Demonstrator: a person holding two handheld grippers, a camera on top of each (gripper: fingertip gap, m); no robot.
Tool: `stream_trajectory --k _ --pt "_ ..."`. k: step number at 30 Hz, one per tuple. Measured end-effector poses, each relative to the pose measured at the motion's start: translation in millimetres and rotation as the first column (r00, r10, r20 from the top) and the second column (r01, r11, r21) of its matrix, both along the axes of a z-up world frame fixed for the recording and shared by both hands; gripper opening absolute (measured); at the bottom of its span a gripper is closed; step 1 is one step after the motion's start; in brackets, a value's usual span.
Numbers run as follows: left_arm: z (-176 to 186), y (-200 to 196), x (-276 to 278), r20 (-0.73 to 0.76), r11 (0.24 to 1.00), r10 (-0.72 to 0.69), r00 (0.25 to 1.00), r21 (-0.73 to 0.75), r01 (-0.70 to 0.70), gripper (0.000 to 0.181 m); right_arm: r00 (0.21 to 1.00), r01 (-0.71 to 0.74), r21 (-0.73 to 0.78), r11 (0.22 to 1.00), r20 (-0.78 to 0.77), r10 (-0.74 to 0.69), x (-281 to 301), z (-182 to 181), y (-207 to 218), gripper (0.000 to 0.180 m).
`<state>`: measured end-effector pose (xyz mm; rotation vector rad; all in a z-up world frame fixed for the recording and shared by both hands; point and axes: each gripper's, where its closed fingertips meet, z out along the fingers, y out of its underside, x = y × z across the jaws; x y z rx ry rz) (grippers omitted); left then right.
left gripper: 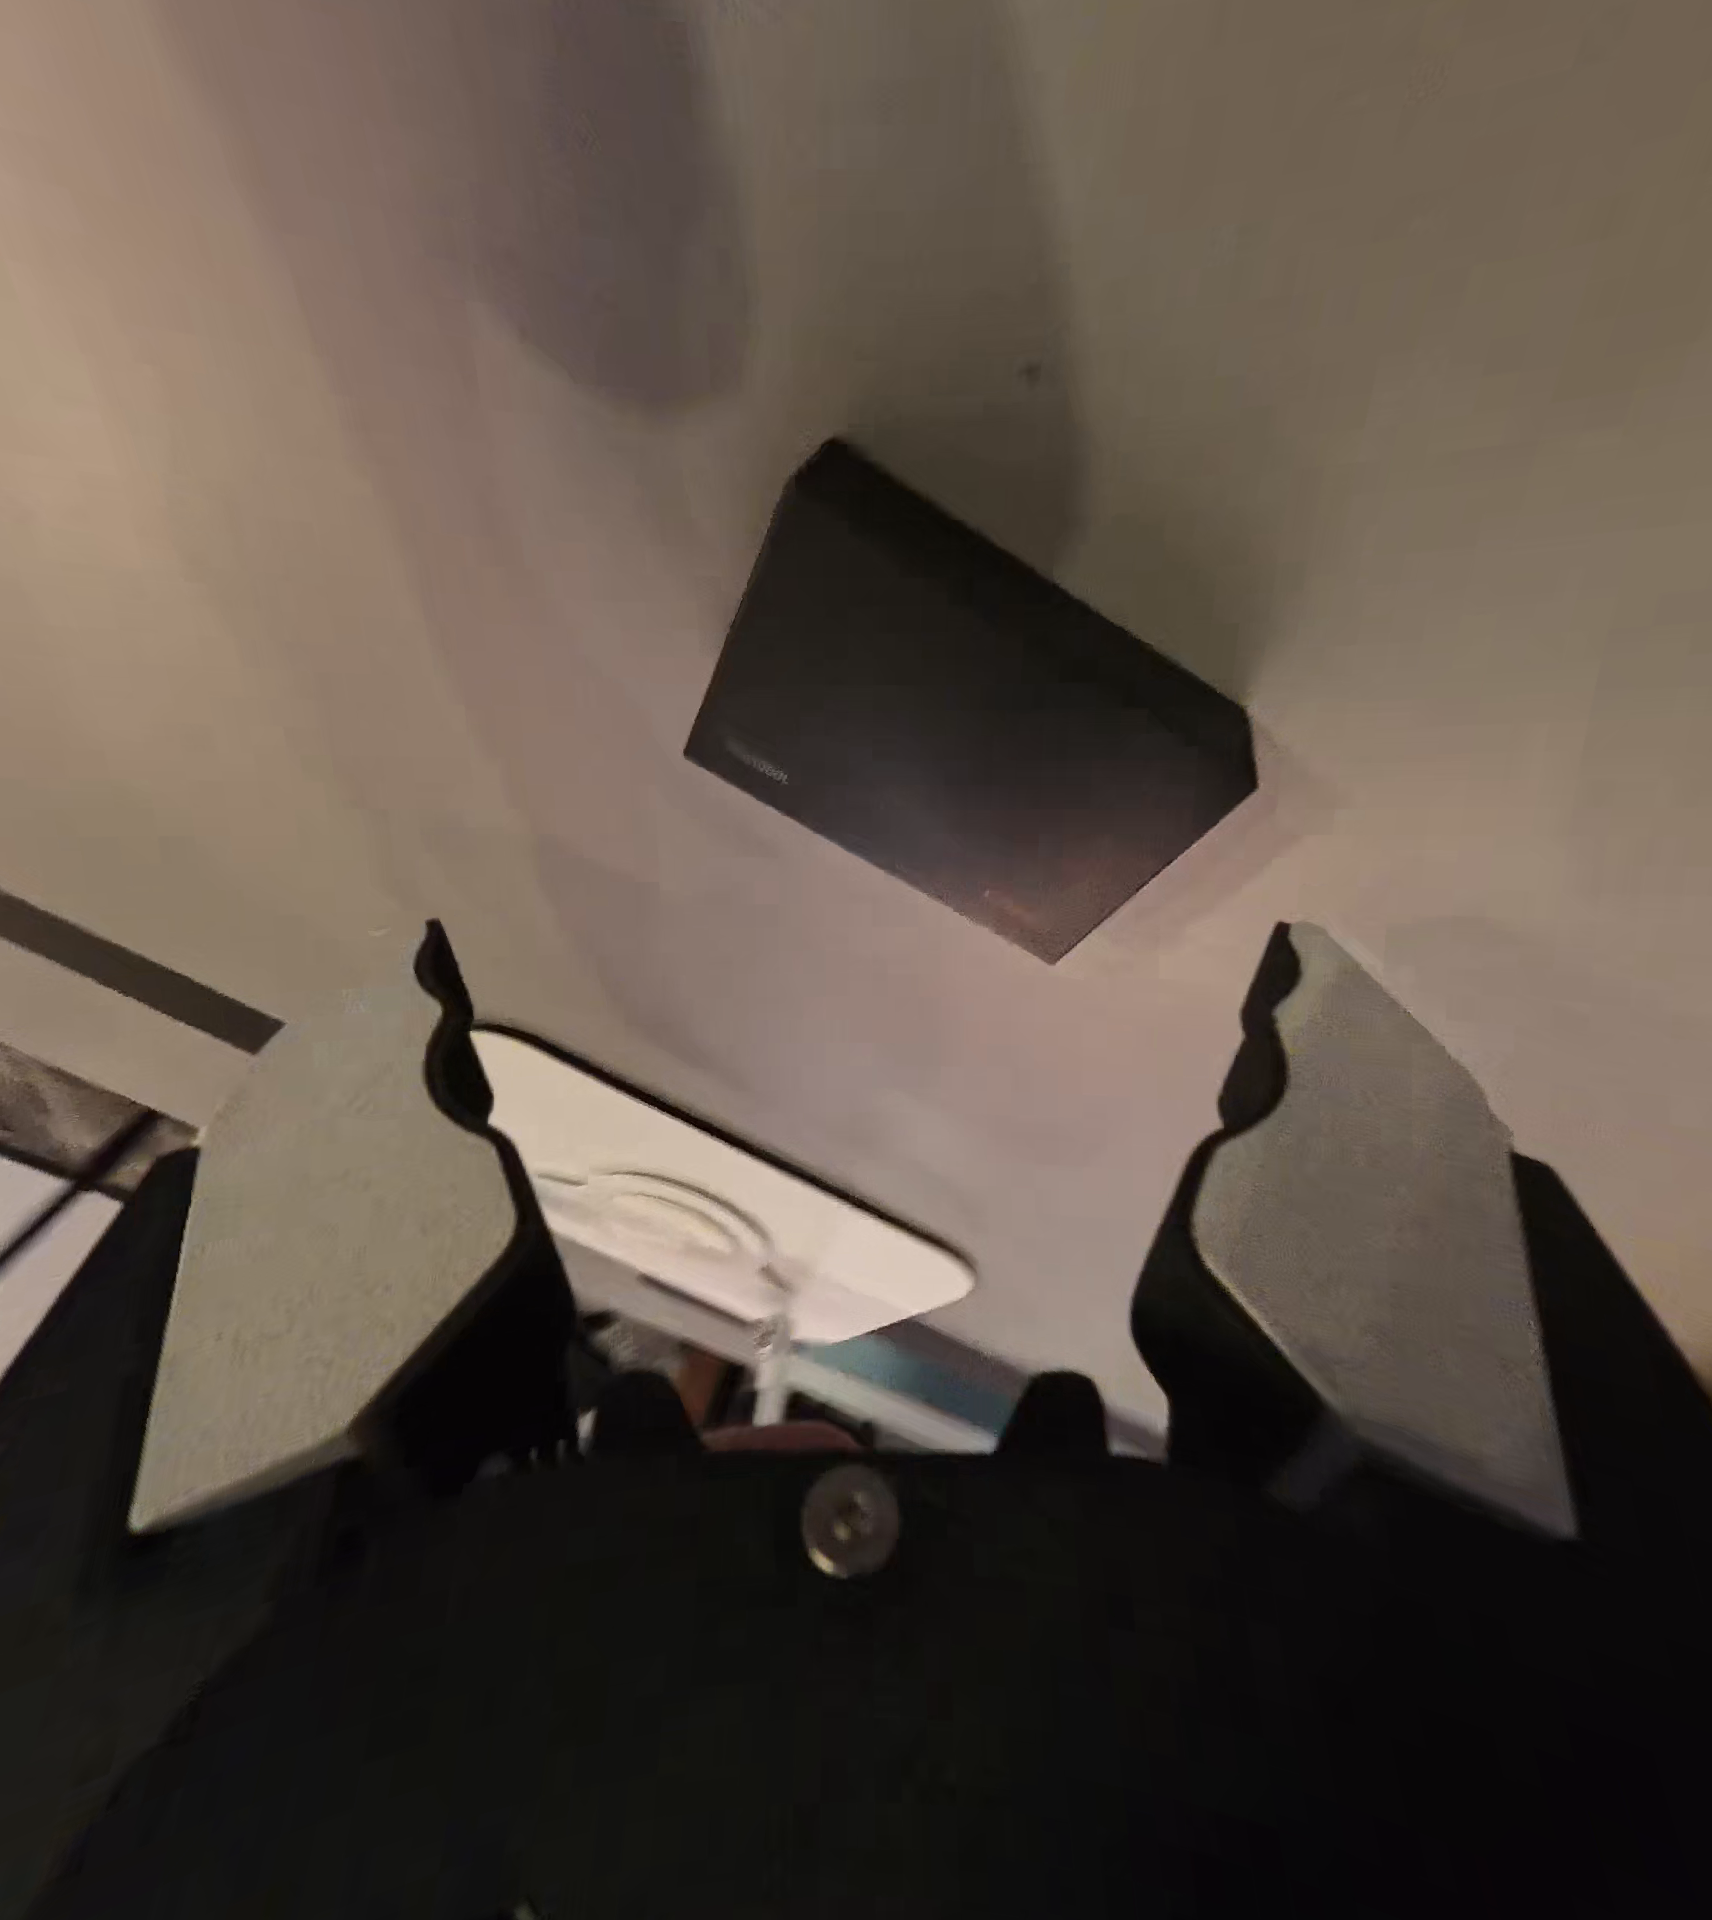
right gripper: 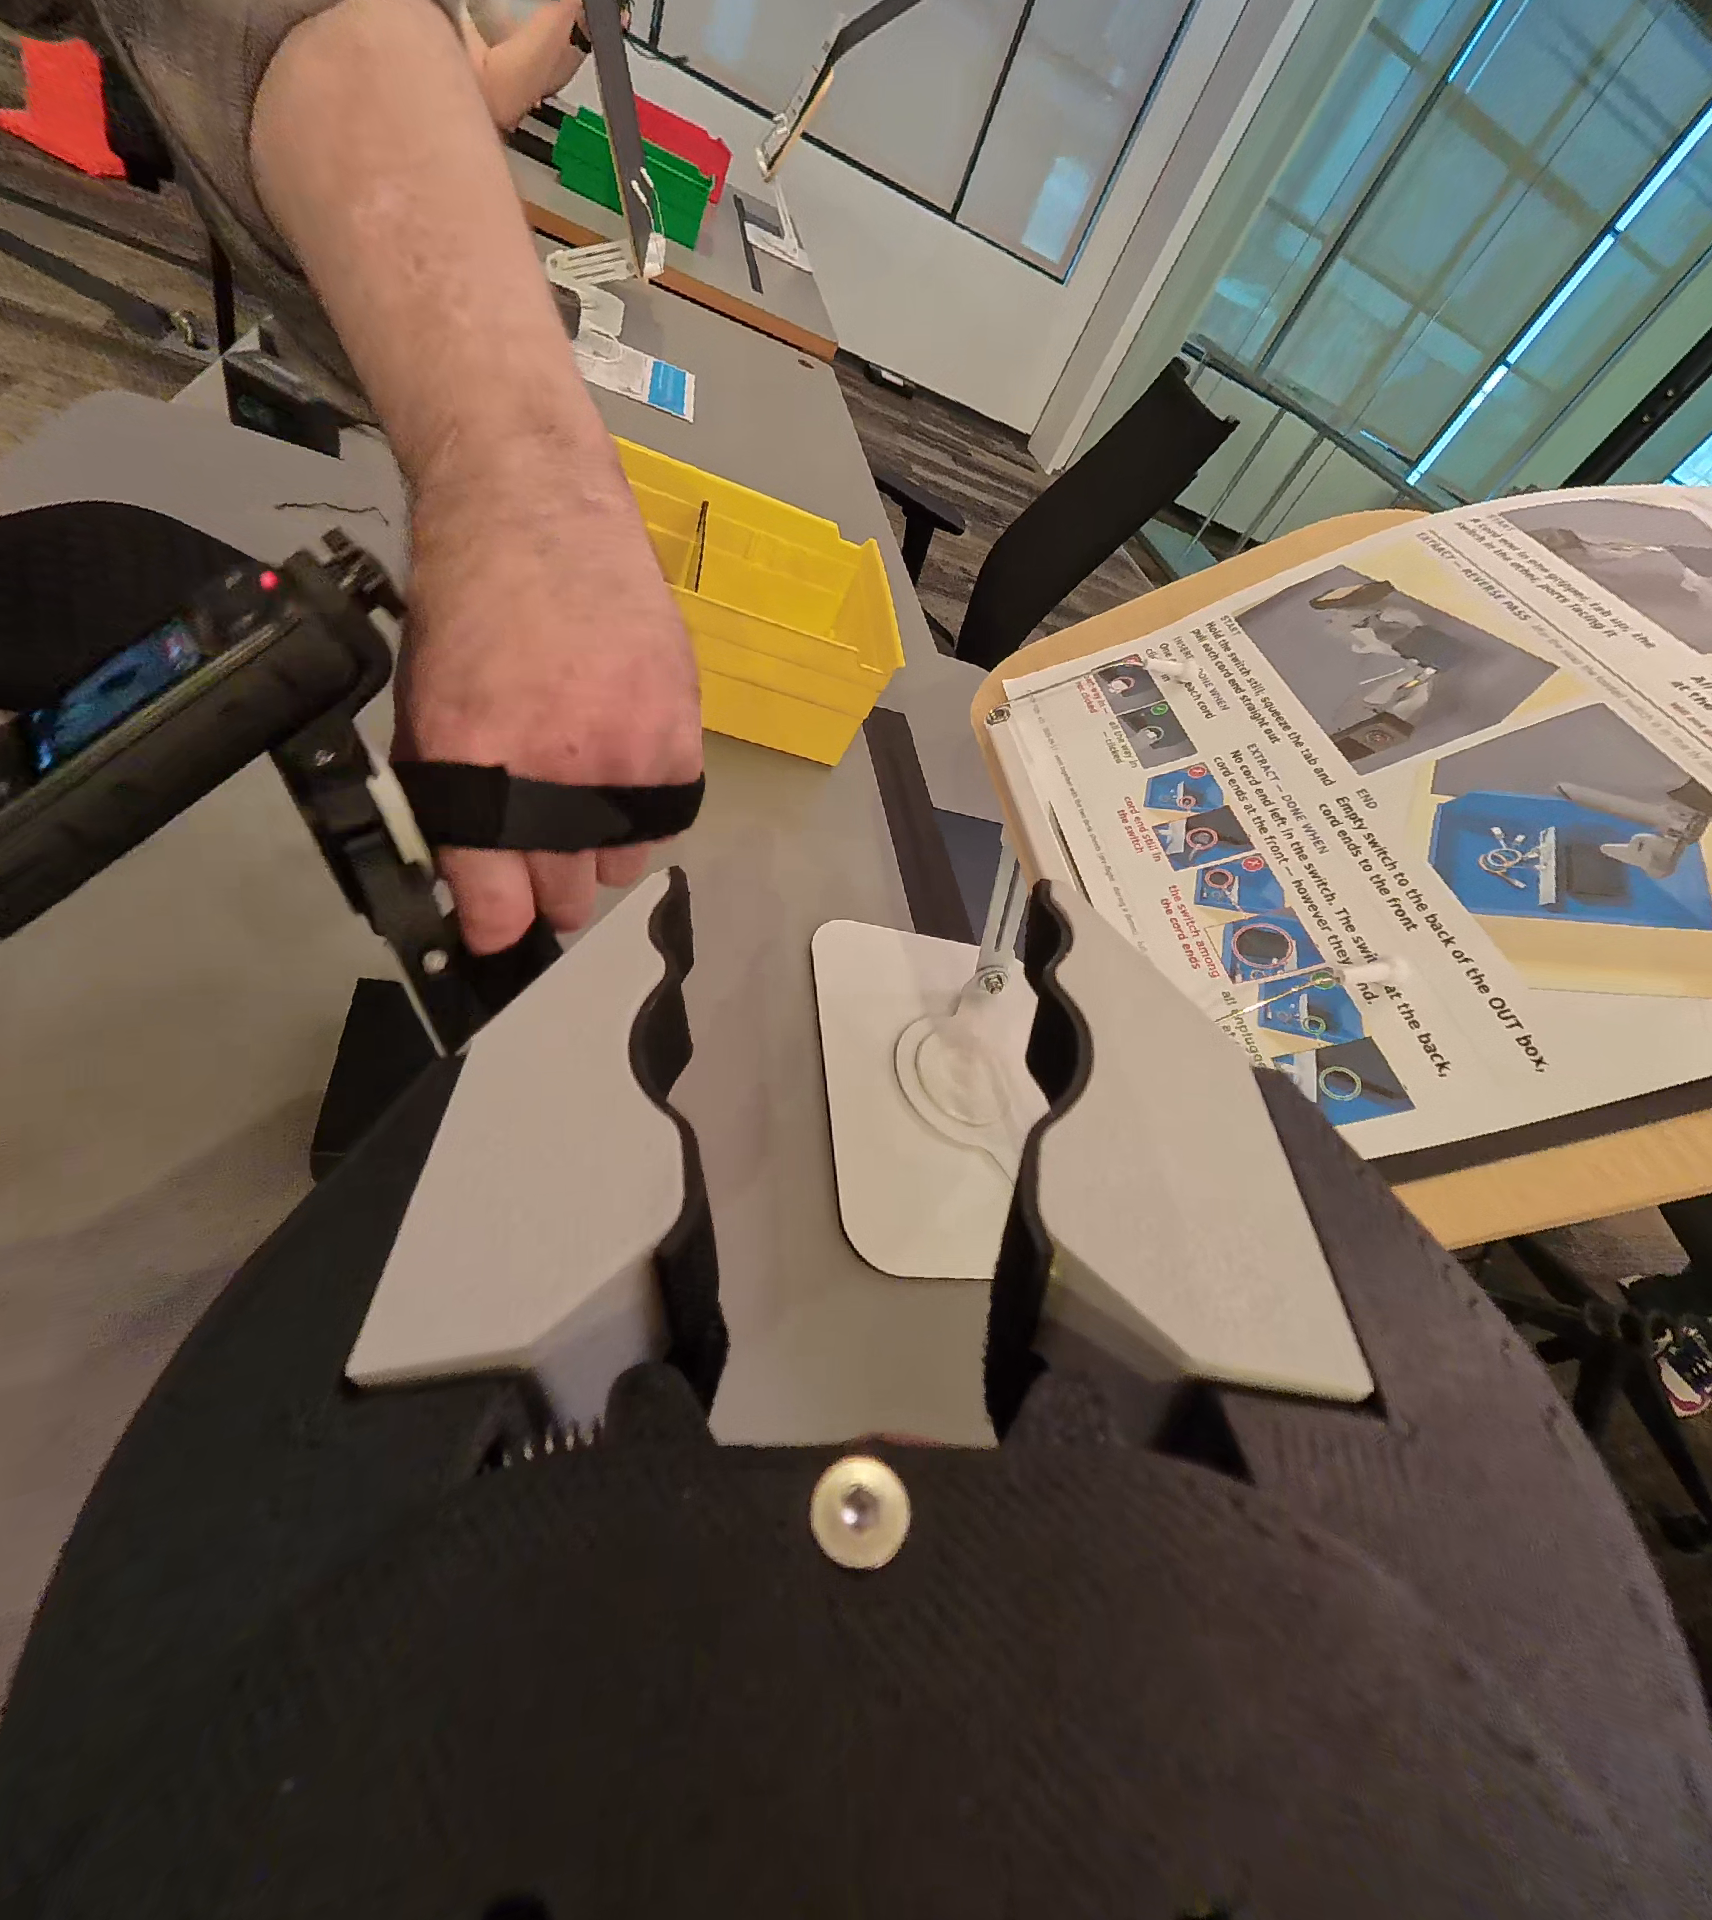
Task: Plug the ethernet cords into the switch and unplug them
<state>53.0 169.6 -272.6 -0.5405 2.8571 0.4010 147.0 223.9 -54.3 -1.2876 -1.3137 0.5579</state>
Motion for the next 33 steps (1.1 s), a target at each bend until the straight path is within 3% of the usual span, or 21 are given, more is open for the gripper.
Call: stream_trajectory --k 5,8,10,13,16,18,20,22,24,26,29,33 --pt "-18.9 -2.5 2.2 -0.148 0.988 -0.147 0.978 0.021 0.152 0.131 1.000 -0.001 -0.005 1.000 -0.007 0.001 2.4 -1.2 1.3 0.064" --pt "-28.6 -7.0 -1.8 -0.196 0.989 -0.146 0.970 -0.006 0.147 0.118 1.000 -0.002 -0.006 1.000 -0.011 0.002 3.2 -1.2 1.4 0.063" --pt "-33.6 -7.3 -8.8 -0.233 0.996 -0.087 0.968 -0.022 0.085 0.106 1.000 -0.003 -0.003 1.000 -0.015 0.002 3.8 0.1 0.7 0.063" --pt "-34.9 -8.4 -11.3 -0.219 0.999 0.002 0.976 -0.038 -0.011 0.106 1.000 0.001 0.002 1.000 -0.020 -0.001 5.5 2.3 -0.2 0.063" --pt "-35.4 -8.8 -16.1 -0.199 0.975 0.196 0.960 -0.067 -0.213 0.106 1.000 0.007 0.004 1.000 -0.024 -0.007 7.1 3.7 -0.3 0.063" --pt "-35.8 -10.5 -20.9 -0.191 0.902 0.397 0.898 -0.102 -0.420 0.106 1.000 0.008 0.004 1.000 -0.029 -0.007 7.6 4.7 -0.3 0.063" --pt "-35.7 -11.6 -20.8 -0.177 0.755 0.610 0.772 -0.166 -0.635 0.105 0.999 0.009 0.004 1.000 -0.033 -0.009 7.8 5.5 0.2 0.063" --pt "-34.3 -11.9 -18.5 -0.195 0.529 0.796 0.574 -0.237 -0.815 0.105 0.999 0.008 0.004 1.000 -0.038 -0.008 7.6 6.1 0.1 0.063" --pt "-32.2 -15.4 -12.6 -0.233 0.309 0.893 0.385 -0.306 -0.901 0.105 0.999 0.007 0.004 1.000 -0.040 -0.006 7.3 6.8 -0.3 0.063" --pt "-32.5 -15.5 -10.0 -0.222 0.258 0.915 0.338 -0.324 -0.910 0.105 0.999 0.004 0.004 1.000 -0.040 -0.004 6.8 7.0 -0.8 0.063" --pt "-32.7 -17.4 -7.6 -0.188 0.289 0.913 0.363 -0.329 -0.899 0.105 0.999 0.005 -0.003 1.000 -0.035 -0.005 5.8 5.7 -0.1 0.064" --pt "-20.7 -20.8 -1.4 -0.184 0.256 0.918 0.352 -0.406 -0.877 0.111 1.000 0.003 -0.010 1.000 -0.029 -0.003 4.2 3.7 0.8 0.064"
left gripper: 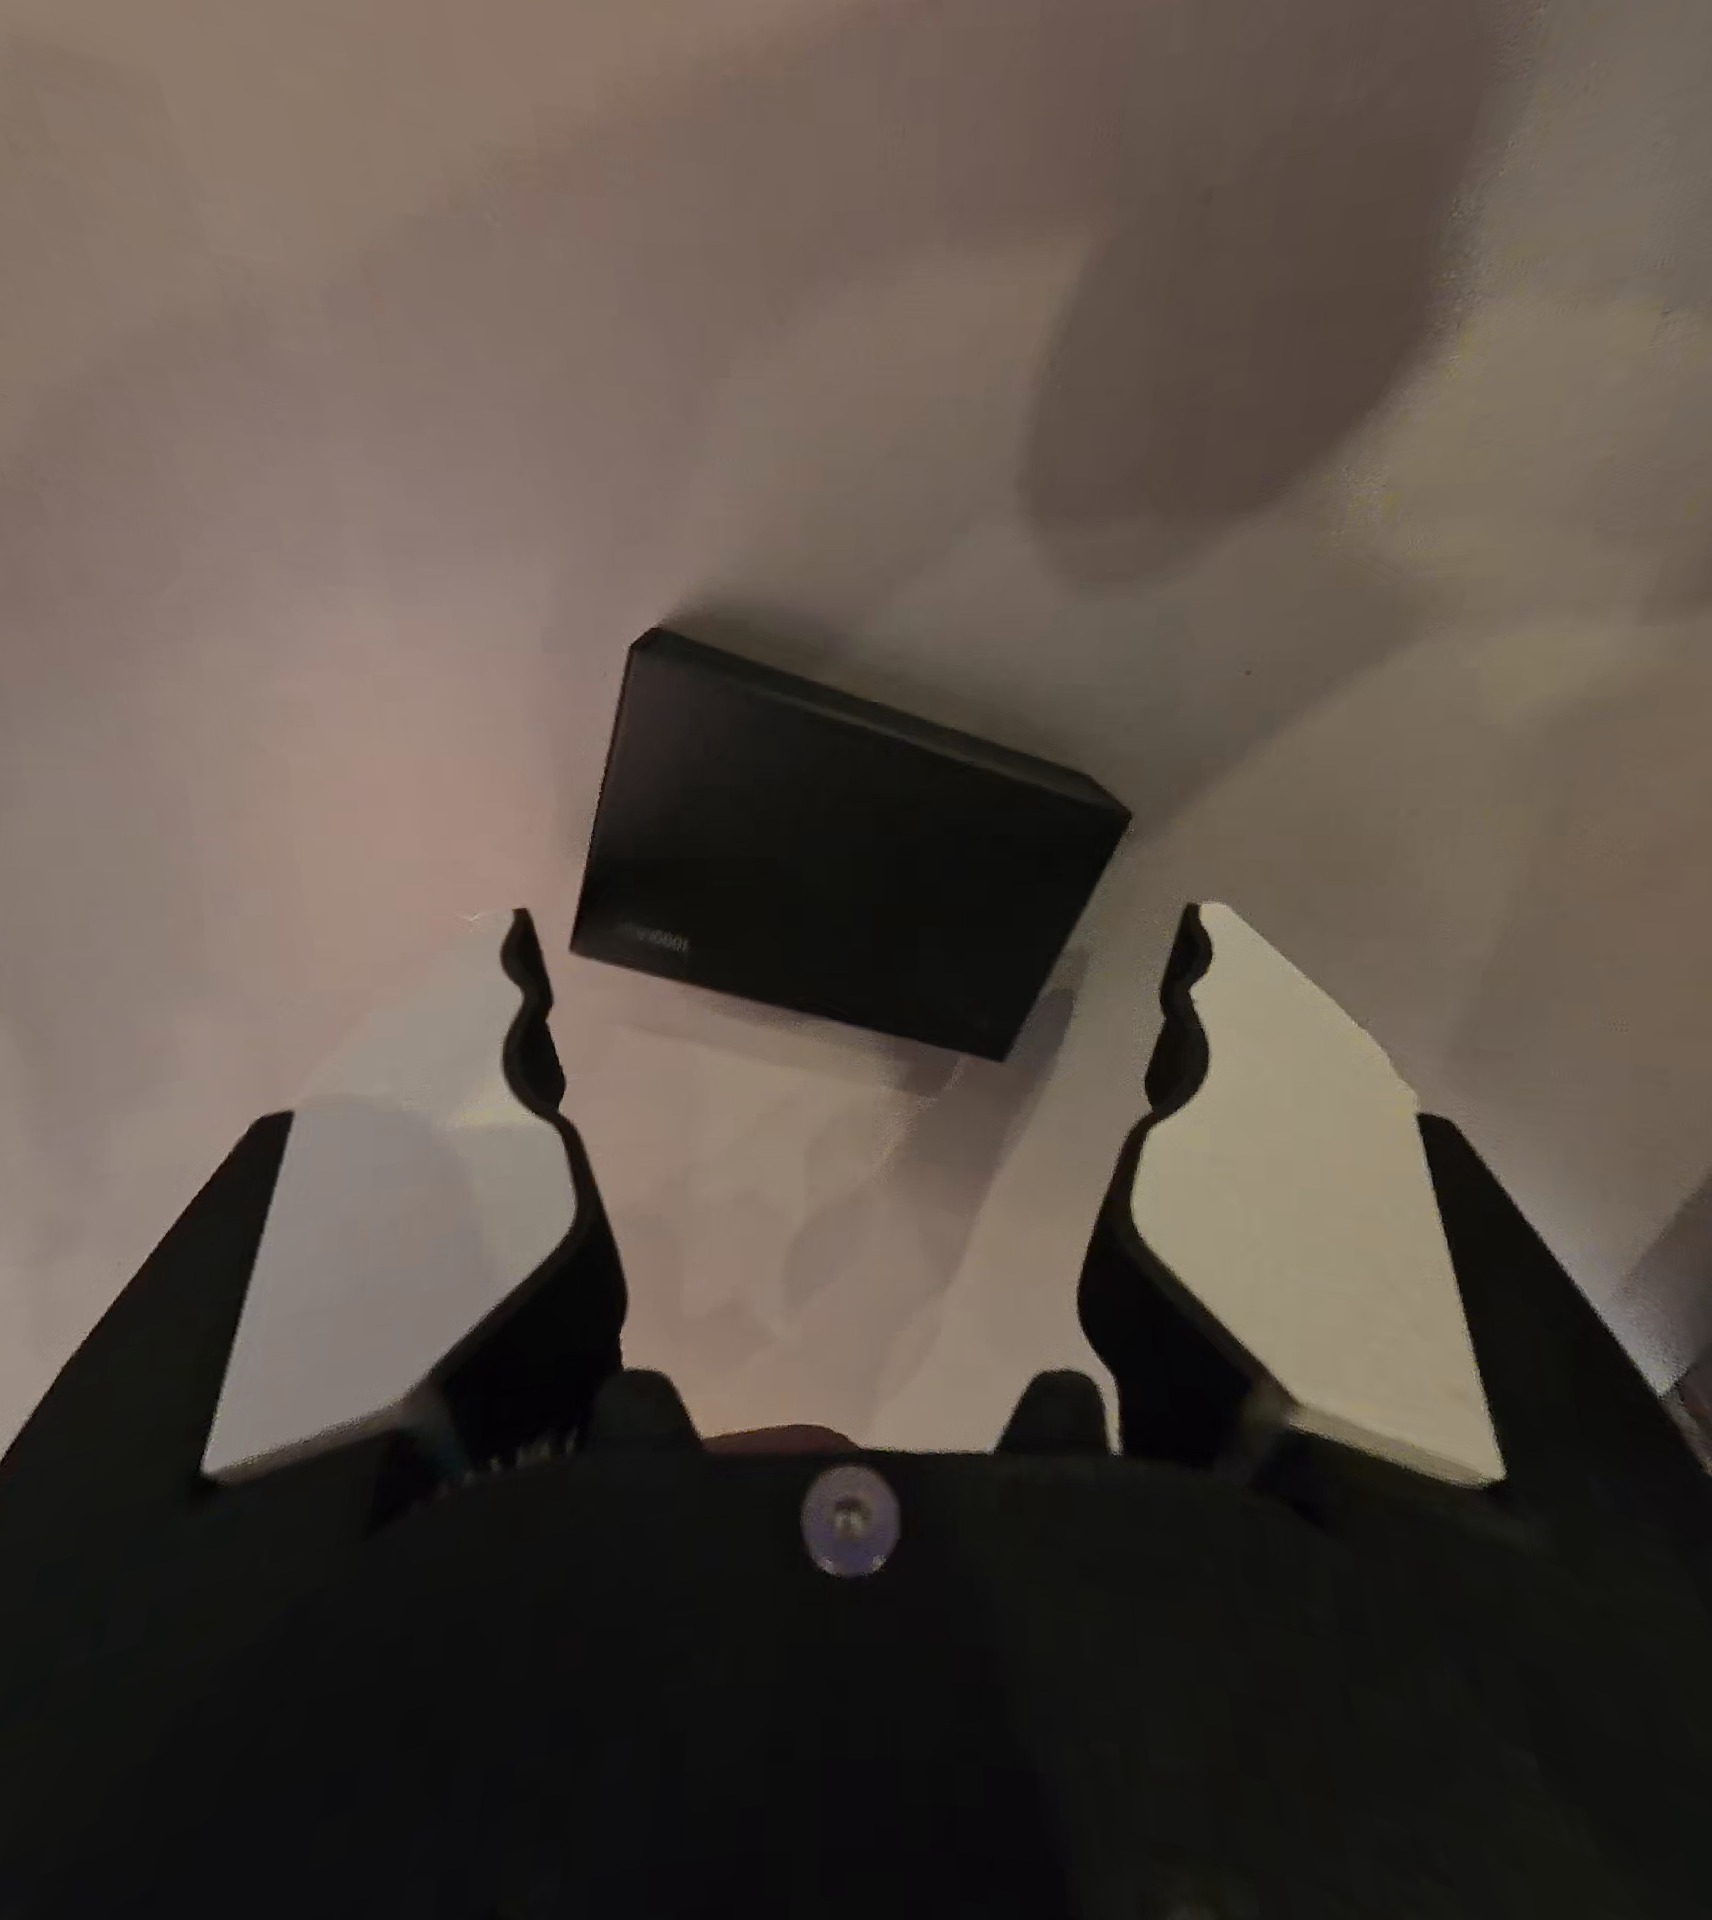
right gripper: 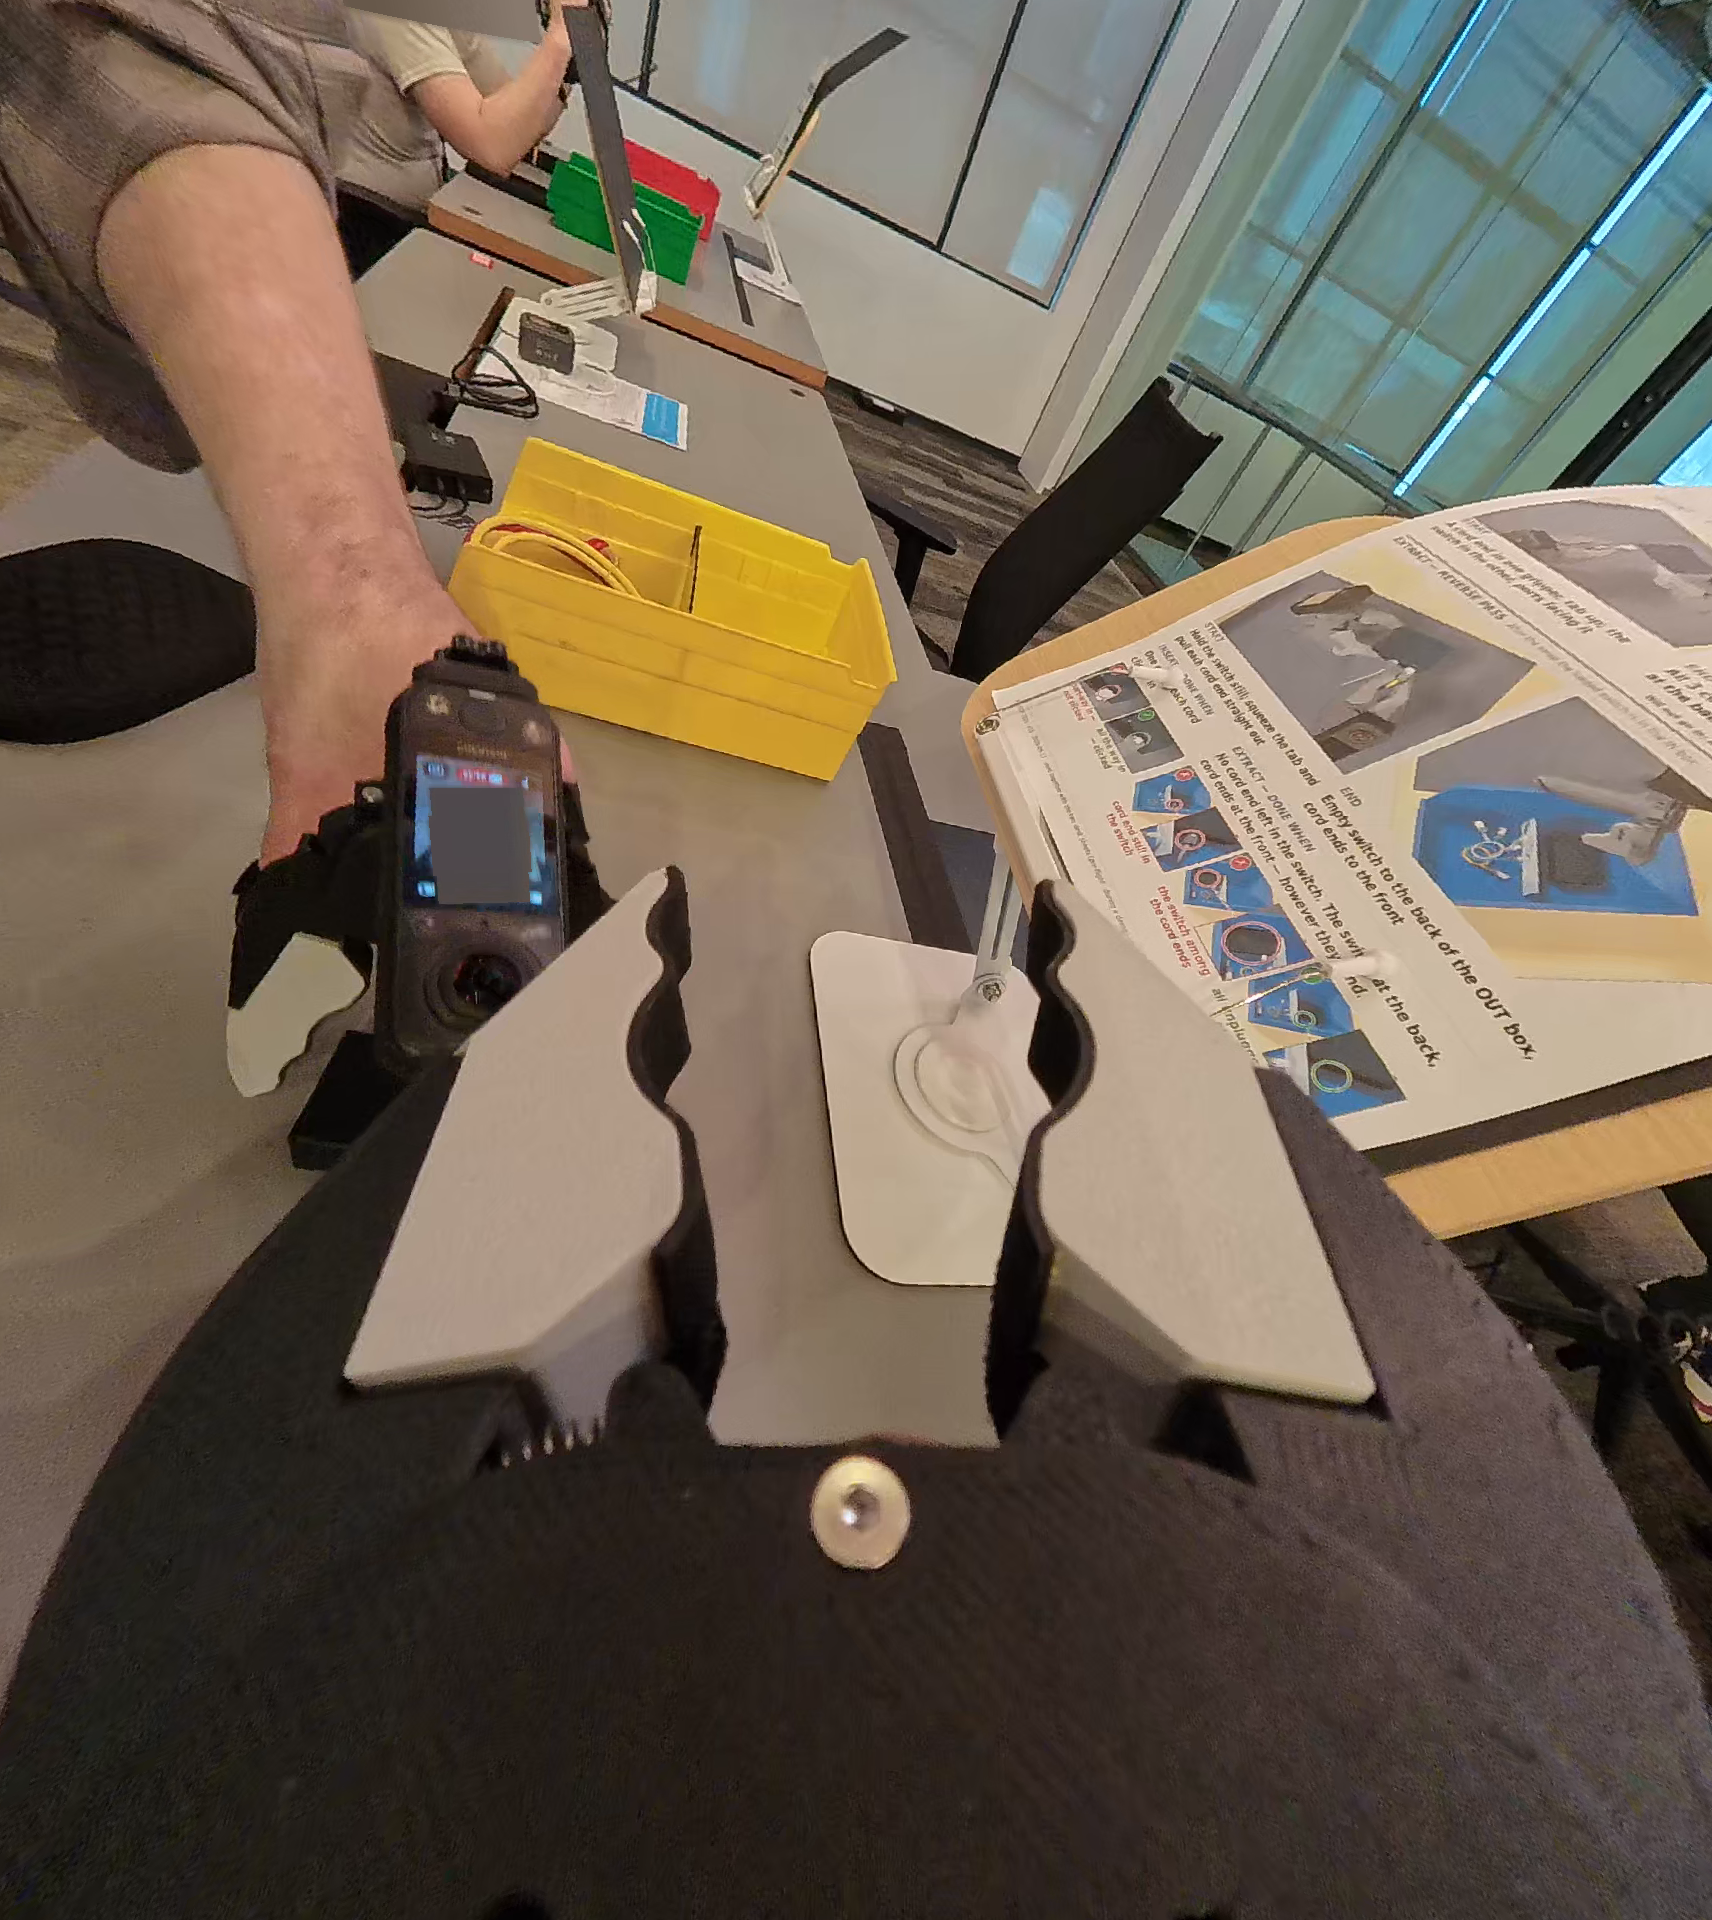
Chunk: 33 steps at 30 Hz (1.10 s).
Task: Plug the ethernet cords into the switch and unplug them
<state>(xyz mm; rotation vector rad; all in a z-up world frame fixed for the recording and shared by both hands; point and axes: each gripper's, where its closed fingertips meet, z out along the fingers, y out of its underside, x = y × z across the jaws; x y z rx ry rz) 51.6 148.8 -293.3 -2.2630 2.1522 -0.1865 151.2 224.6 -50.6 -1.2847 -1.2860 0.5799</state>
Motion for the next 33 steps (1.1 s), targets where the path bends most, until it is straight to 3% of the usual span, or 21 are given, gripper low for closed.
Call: stream_trajectory --k 6,10,14,18,21,25,28,33 --pt "34.9 7.0 -19.5 0.185 0.997 0.012 0.983 0.071 -0.025 0.107 1.000 -0.002 -0.039 0.999 0.027 0.003 -9.4 -7.5 4.4 0.066" --pt "58.9 50.9 -44.3 0.339 0.955 0.091 0.936 0.238 -0.178 0.104 0.996 -0.001 -0.058 0.998 0.084 0.005 -33.7 -12.6 8.6 0.067" --pt "96.0 99.5 -41.8 0.570 0.910 0.148 0.808 0.241 -0.337 0.093 0.983 0.027 -0.095 0.995 0.185 -0.009 -64.8 -24.5 18.1 0.068" --pt "102.5 147.5 -50.3 0.621 0.842 0.196 0.759 0.290 -0.454 0.090 0.935 0.089 -0.165 0.982 0.354 -0.025 -82.7 -44.3 20.6 0.070" --pt "100.5 155.8 -51.7 0.689 0.847 0.193 0.698 0.241 -0.473 0.088 0.891 0.141 -0.243 0.960 0.454 -0.016 -90.0 -77.0 4.2 0.077" --pt "103.1 164.9 -64.3 0.693 0.839 0.188 0.696 0.254 -0.480 0.088 0.822 0.214 -0.282 0.935 0.569 -0.016 -95.0 -136.8 -23.3 0.103" --pt "112.8 158.5 -61.8 0.738 0.865 0.177 0.651 0.199 -0.461 0.087 0.810 0.245 -0.323 0.914 0.586 -0.010 -100.5 -175.9 -45.7 0.111" --pt "117.3 156.2 -61.9 0.745 0.870 0.142 0.651 0.219 -0.441 0.088 0.786 0.304 -0.382 0.873 0.619 -0.003 -97.7 -224.2 -68.0 0.117"
